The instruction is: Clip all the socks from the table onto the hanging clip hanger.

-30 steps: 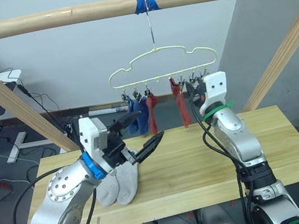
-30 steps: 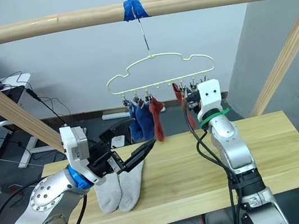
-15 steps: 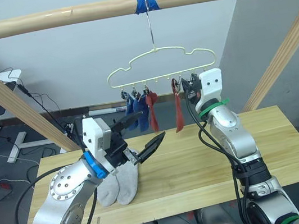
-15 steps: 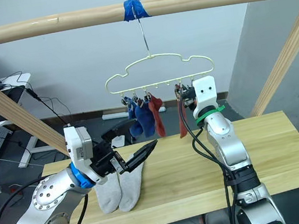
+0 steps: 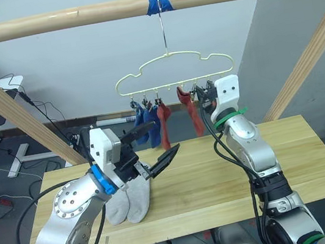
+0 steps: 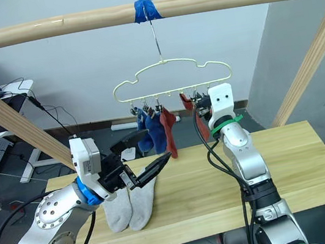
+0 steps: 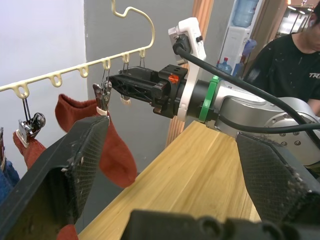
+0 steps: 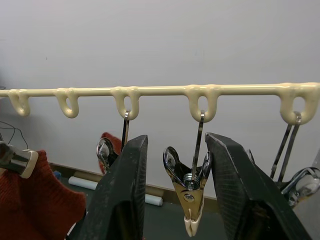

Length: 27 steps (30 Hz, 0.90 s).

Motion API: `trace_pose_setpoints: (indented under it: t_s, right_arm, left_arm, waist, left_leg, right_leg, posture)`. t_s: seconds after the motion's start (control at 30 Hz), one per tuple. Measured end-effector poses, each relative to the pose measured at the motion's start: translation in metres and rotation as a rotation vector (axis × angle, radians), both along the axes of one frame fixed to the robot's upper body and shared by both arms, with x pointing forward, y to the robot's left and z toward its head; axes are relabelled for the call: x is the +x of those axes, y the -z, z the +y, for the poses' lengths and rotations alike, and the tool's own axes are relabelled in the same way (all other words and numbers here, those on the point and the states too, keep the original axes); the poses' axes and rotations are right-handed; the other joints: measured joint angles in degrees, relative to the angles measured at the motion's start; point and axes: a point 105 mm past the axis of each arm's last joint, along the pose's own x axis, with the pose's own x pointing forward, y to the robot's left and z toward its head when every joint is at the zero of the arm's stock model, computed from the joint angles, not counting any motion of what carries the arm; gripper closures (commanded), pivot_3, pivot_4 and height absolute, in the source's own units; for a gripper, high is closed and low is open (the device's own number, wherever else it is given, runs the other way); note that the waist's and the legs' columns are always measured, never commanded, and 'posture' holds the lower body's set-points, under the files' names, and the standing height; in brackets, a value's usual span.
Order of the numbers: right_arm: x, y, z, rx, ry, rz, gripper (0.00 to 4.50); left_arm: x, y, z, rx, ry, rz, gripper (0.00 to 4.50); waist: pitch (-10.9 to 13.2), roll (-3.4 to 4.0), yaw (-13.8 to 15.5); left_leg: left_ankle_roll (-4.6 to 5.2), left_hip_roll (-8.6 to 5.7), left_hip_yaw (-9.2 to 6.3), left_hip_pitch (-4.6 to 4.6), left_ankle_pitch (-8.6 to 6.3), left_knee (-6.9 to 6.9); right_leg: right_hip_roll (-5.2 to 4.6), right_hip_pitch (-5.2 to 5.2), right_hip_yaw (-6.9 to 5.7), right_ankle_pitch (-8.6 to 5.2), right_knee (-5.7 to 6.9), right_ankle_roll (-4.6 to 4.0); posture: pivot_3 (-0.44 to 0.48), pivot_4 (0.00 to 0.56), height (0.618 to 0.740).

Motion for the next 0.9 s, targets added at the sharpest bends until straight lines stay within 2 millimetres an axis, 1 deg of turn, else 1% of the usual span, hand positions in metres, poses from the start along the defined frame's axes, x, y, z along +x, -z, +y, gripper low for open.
trace_pose_setpoints:
  t_s: [0.07,0.17,0.27,0.4,0.5,0.57,0.63,0.7,0.77,0.8,0.87,0.9]
  right_arm:
    - [0.0,0.0,0.0,0.005,0.001,0.002,3.88]
    - [0.001,0.001,-0.002,0.01,0.006,0.005,4.49]
    - [0.002,0.0,-0.005,0.011,0.009,0.003,4.49]
    - [0.002,-0.001,-0.015,0.002,-0.012,0.014,4.49]
    - [-0.001,-0.001,-0.014,0.004,-0.107,0.064,4.49]
    - [-0.004,-0.002,-0.014,0.004,-0.19,0.116,4.49]
    - [-0.008,-0.006,-0.019,0.004,-0.264,0.167,4.49]
    - [-0.011,-0.009,-0.023,0.014,-0.29,0.194,4.49]
    - [-0.013,-0.008,-0.022,0.021,-0.331,0.231,4.49]
    - [-0.015,-0.008,-0.022,0.018,-0.364,0.256,4.49]
    - [-0.02,-0.011,-0.023,0.0,-0.454,0.308,4.49]
    - [-0.021,-0.015,-0.027,-0.016,-0.479,0.317,4.49]
  left_arm:
    - [0.0,0.0,0.0,0.001,-0.001,-0.001,0.0]
    - [0.0,0.0,0.0,0.006,-0.005,-0.003,0.0]
    - [0.0,0.001,-0.001,0.008,-0.003,-0.001,0.0]
    - [0.0,0.003,-0.002,0.008,0.002,0.005,0.0]
    - [0.001,0.006,-0.002,0.008,-0.001,0.02,0.0]
    - [0.006,0.014,0.003,0.012,-0.029,0.058,0.0]
    - [0.013,0.034,0.015,0.029,-0.098,0.14,0.0]
    - [0.018,0.049,0.024,0.041,-0.148,0.202,0.0]
    - [0.022,0.054,0.029,0.043,-0.181,0.226,0.0]
    - [0.026,0.058,0.035,0.046,-0.216,0.24,0.0]
    - [0.038,0.081,0.067,0.081,-0.358,0.308,0.0]
    - [0.043,0.102,0.095,0.141,-0.462,0.378,0.0]
  waist:
    - [0.0,0.0,0.0]
    - [0.0,0.0,0.0]
    - [0.0,0.0,0.01]
    - [0.0,0.0,0.03]
    - [0.0,0.0,0.0]
    - [0.0,0.0,0.0]
    - [0.0,0.0,-0.03]
    - [0.0,0.0,-0.07]
    - [0.0,0.0,-0.09]
    - [0.0,0.0,-0.11]
    - [0.0,0.0,-0.11]
    - [0.0,0.0,-0.13]
  left_leg:
    - [0.0,0.0,0.0,0.0,0.0,0.0]
    - [0.0,0.0,0.0,0.0,0.0,0.0]
    - [0.0,0.0,0.0,0.0,0.0,0.0]
    - [0.0,0.0,0.0,0.01,0.0,0.01]
    - [0.0,0.0,-0.01,0.02,0.0,0.02]
    - [0.0,0.0,0.0,0.02,0.0,0.03]
    - [0.01,0.0,-0.01,0.04,0.0,0.02]
    - [0.01,0.0,-0.03,0.02,0.0,0.02]
    - [0.01,0.01,0.0,0.03,0.0,0.01]
    - [0.01,0.0,0.0,0.03,0.0,0.02]
    - [0.01,0.0,0.04,0.11,0.0,0.02]
    - [0.02,0.02,0.0,0.12,0.0,0.01]
  right_leg:
    - [0.0,0.0,0.0,0.0,0.0,0.0]
    - [0.0,0.0,-0.01,0.01,0.01,-0.01]
    - [0.0,0.01,0.0,0.01,0.01,-0.01]
    - [0.0,0.02,0.0,0.01,0.0,0.0]
    - [0.0,0.03,0.0,0.01,0.01,0.0]
    - [0.0,0.03,0.0,0.0,0.02,0.01]
    - [0.01,0.03,-0.01,-0.01,0.02,0.01]
    - [0.02,0.02,-0.03,-0.08,0.02,0.13]
    - [0.02,0.02,0.0,-0.15,0.02,0.24]
    - [0.02,0.03,0.01,-0.14,0.02,0.24]
    - [0.02,0.04,0.03,-0.14,0.04,0.24]
    - [0.05,0.04,-0.02,-0.15,0.06,0.23]
  posture:
    - [-0.031,0.147,0.74]
    - [-0.036,0.15,0.74]
    - [-0.038,0.151,0.74]
    - [-0.052,0.158,0.74]
    - [-0.06,0.162,0.74]
    - [-0.063,0.164,0.74]
    - [-0.063,0.164,0.74]
    - [-0.067,0.165,0.74]
    - [-0.072,0.166,0.74]
    - [-0.073,0.167,0.74]
    - [-0.073,0.167,0.74]
    - [-0.071,0.167,0.74]
